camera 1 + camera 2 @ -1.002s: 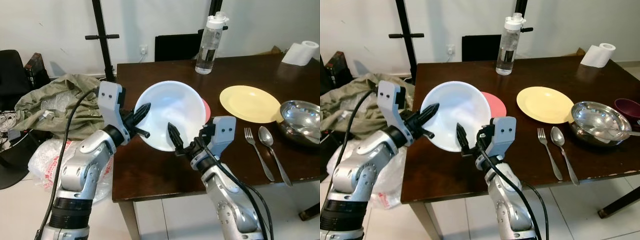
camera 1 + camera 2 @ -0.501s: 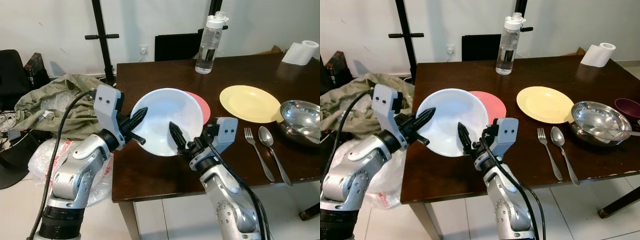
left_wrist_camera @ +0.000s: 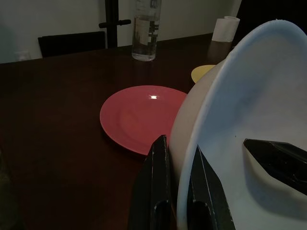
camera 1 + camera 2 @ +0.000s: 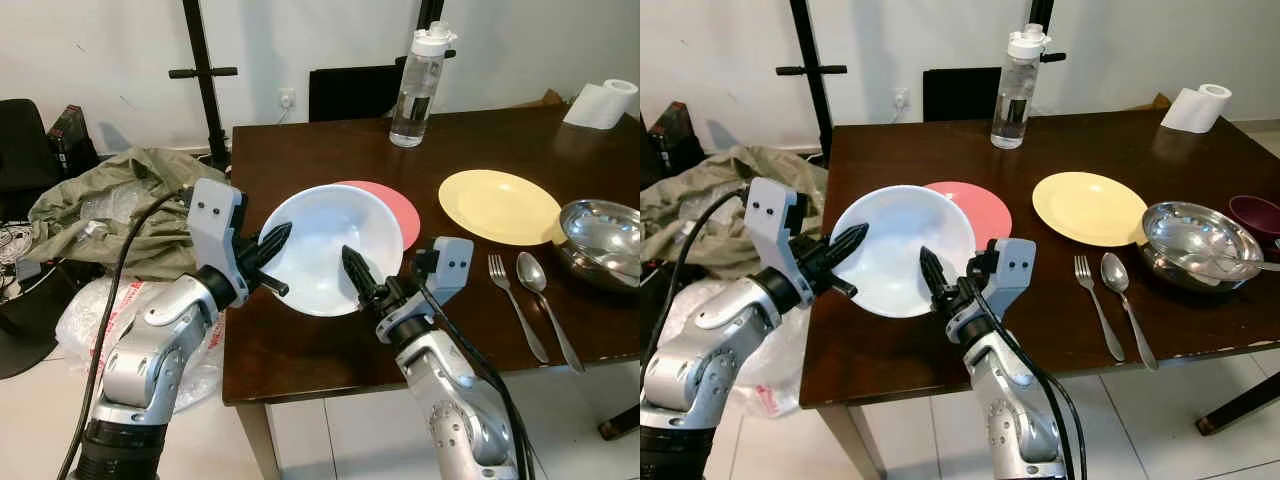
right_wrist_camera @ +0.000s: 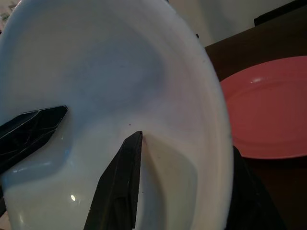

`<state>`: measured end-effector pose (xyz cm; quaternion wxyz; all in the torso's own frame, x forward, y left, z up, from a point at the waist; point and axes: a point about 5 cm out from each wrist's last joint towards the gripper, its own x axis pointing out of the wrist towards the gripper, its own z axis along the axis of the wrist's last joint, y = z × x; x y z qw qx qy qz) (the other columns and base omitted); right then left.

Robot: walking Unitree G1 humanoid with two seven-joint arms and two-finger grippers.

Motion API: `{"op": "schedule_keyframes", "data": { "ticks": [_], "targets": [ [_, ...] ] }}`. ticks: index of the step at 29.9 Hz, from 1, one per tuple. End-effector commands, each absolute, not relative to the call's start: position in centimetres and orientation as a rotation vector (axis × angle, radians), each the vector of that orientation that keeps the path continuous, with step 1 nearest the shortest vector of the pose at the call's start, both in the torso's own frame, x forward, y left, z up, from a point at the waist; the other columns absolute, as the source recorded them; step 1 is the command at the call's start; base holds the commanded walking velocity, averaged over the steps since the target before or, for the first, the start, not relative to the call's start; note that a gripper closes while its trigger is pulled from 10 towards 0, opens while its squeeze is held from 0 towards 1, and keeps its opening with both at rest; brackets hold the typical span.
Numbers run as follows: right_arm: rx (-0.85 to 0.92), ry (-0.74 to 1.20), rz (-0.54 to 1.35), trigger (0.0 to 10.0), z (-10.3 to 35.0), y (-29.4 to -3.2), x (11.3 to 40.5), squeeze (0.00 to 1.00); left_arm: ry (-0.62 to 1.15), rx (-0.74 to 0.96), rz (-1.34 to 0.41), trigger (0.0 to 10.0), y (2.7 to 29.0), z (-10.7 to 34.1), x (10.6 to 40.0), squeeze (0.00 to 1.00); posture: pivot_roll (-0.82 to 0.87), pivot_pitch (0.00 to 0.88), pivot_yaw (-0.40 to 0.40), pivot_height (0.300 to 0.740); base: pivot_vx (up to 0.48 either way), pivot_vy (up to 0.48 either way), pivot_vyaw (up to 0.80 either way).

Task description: Setting the table

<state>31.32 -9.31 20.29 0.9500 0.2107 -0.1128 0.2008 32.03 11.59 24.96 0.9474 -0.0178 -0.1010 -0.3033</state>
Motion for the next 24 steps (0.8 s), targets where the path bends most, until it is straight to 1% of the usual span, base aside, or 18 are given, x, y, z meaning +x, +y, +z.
{"op": "schedule_keyframes", "data": {
  "ticks": [1,14,15,18,22,23,24],
  "targets": [
    [0.464,-0.224,0.318,0.0,20.1,-10.4,31.7,0.00,-0.178,-0.021,-0.784,10.0,9.0,24.1,30.8,0.00,0.08,0.157,0.115,0.740,0.000,0.000,0.00],
    [0.517,-0.258,0.310,0.0,20.4,-10.8,31.3,0.00,-0.157,-0.002,-0.686,10.0,8.9,22.5,31.3,0.00,0.08,0.147,0.116,0.740,0.000,0.000,0.00],
    [0.514,-0.256,0.311,0.0,20.4,-10.8,31.3,0.00,-0.158,-0.014,-0.685,10.0,8.9,22.5,31.3,1.00,0.08,0.146,0.116,0.740,0.000,0.000,0.00],
    [0.510,-0.254,0.313,0.0,20.2,-10.8,31.1,0.00,-0.164,-0.039,-0.685,10.0,8.8,22.6,31.5,1.00,0.07,0.143,0.117,0.740,0.000,0.000,0.00],
    [0.505,-0.251,0.316,0.0,20.1,-10.8,31.1,0.00,-0.156,-0.014,-0.655,10.0,8.9,22.7,31.7,1.00,0.08,0.139,0.119,0.740,0.000,0.000,0.00],
    [0.500,-0.249,0.315,0.0,20.0,-10.8,31.1,0.00,-0.152,-0.024,-0.645,10.0,9.2,22.8,31.7,0.00,0.08,0.139,0.119,0.740,0.000,0.000,0.00],
    [0.498,-0.247,0.313,0.0,20.0,-10.8,31.1,0.00,-0.148,-0.037,-0.638,10.0,9.5,22.8,31.8,0.00,0.08,0.138,0.120,0.740,0.000,0.000,0.00]
  ]
}}
